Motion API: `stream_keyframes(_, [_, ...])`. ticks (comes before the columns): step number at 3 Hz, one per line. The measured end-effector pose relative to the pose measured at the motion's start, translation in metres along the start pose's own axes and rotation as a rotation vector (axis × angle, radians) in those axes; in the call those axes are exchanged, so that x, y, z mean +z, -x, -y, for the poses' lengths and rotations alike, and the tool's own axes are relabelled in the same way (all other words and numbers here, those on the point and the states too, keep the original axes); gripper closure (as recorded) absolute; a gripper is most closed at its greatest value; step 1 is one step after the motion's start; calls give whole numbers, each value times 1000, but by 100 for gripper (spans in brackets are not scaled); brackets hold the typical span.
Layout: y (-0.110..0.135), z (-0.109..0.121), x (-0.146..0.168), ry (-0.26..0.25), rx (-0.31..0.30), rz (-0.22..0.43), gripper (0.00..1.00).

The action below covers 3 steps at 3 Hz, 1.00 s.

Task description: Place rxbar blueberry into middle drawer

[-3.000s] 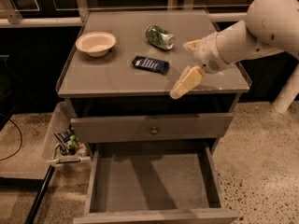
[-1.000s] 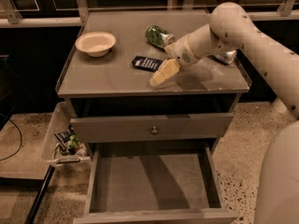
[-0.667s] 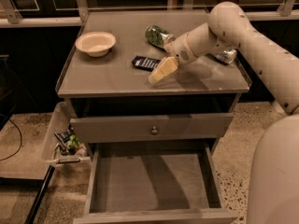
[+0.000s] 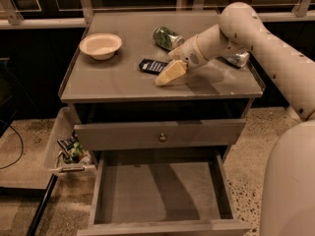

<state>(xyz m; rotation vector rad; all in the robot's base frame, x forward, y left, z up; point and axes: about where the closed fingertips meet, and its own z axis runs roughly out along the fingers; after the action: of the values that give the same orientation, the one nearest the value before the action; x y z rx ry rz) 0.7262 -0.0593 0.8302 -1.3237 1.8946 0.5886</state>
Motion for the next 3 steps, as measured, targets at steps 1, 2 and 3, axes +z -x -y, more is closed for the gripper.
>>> stream_keyframes(1, [0, 0, 0, 0, 0, 0, 41])
stream_keyframes(2, [0, 0, 0, 0, 0, 0, 64])
stream_keyframes(3, [0, 0, 0, 0, 0, 0, 87])
